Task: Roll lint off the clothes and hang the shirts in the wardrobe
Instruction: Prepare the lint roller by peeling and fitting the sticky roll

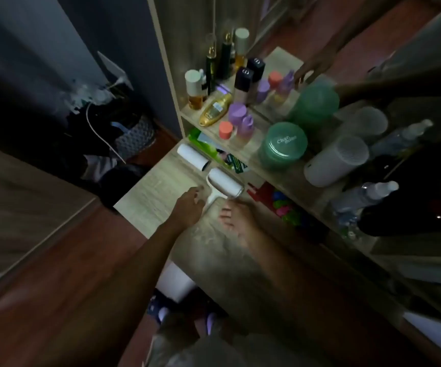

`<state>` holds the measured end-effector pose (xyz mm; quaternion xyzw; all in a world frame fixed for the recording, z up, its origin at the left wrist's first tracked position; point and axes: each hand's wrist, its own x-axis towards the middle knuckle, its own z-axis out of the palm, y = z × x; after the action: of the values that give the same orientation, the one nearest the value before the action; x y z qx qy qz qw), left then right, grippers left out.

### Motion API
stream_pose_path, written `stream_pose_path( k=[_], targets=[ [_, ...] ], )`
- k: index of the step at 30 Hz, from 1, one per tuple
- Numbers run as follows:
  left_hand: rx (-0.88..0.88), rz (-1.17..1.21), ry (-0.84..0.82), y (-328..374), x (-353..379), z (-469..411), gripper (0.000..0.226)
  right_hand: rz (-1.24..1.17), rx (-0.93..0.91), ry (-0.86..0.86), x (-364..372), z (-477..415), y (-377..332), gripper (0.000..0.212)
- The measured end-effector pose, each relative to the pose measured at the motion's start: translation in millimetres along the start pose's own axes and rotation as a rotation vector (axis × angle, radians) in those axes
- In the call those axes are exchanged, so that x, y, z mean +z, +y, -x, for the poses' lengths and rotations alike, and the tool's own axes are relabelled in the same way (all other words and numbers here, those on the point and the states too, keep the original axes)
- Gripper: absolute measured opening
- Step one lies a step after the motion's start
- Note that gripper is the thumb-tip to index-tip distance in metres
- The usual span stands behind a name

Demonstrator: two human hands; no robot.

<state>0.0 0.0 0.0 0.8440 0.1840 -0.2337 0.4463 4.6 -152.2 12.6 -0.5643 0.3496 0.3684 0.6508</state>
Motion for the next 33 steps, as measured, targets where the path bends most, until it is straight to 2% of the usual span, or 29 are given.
stream_pose_path(
  k=[5,10,14,19,22,26,29,33],
  targets=[
    [-0.015,-0.009,0.026,-5.2,3.0,3.9,0.042,-0.127,0.066,0.086,14.4,-19.0,-4.7,0.056],
    [-0.014,0.039,-0.029,-7.2,-0.9,9.8,0.044,-0.264,0.064,0.156,24.7,-36.3,-9.7,0.046],
    [0.054,0.012,0.061,-8.1,-8.3,17.2,0.042,-0.239,0.036,0.18,17.9,-37.9,-10.9,0.041],
    [0.191,0.058,0.17,-16.8,-24.6,34.6,0.067,0.216,-0.123,0.131,0.1,-23.5,-4.9,0.031],
    [0.226,0.091,0.178,-13.9,-29.6,50.7,0.055,0.466,-0.246,0.009,-7.7,4.7,-4.5,0.03],
    [0.232,0.192,0.06,-3.7,-34.7,76.5,0.051,0.707,-0.341,-0.171,-12.0,40.5,-11.7,0.025],
    [0.303,0.159,0.011,1.5,-35.8,93.9,0.051,0.932,-0.44,-0.223,-9.8,59.0,-18.4,0.015],
    [0.364,0.199,0.09,7.4,-36.4,112.9,0.053,0.863,-0.467,-0.219,-5.7,75.7,-33.1,0.034]
  ],
)
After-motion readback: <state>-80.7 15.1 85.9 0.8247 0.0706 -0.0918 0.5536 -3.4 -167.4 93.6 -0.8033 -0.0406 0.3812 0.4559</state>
